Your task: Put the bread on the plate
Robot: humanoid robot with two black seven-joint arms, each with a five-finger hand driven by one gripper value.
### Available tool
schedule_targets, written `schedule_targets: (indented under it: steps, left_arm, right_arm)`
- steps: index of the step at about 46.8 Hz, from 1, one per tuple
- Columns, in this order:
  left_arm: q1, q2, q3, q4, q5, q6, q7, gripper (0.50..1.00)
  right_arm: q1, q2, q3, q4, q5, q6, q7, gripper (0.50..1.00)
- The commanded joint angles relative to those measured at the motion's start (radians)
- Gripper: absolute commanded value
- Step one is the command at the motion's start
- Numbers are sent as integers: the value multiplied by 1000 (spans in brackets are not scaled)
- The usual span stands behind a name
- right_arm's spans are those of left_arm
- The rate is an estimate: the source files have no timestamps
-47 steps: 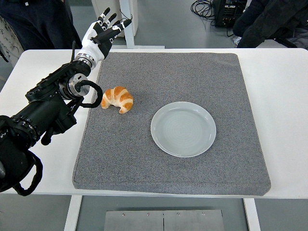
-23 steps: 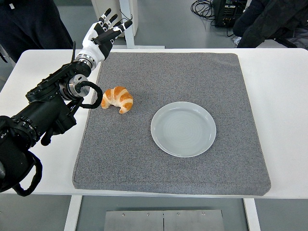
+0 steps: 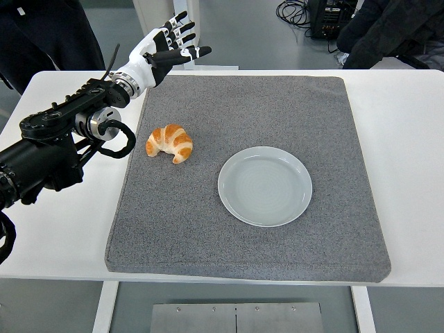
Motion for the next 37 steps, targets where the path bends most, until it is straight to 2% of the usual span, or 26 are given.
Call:
schedule_targets:
  steps: [1,7,18,22,29,37]
  left_arm:
    - [-24,33,77,-14,106,26,0,1000]
    - [-75,86,156,-62,269,34,0,1000]
    - [-79,244,198,-333,600,106,1,1000]
    - [-81,289,198,-390,720,126,1,1000]
    - [-82,327,229,-410,879,125,8,1000]
    - [-144,380,400,-424,939,120,3,1000]
  right_arm:
    - [0,0,0,0,-1,0,0,1000]
    - [0,0,0,0,1,0,0,1000]
    - [0,0,0,0,-1,0,0,1000]
    - [0,0,0,0,-1,0,0,1000]
    - [0,0,0,0,-1,0,0,1000]
    - [0,0,0,0,-1,0,0,1000]
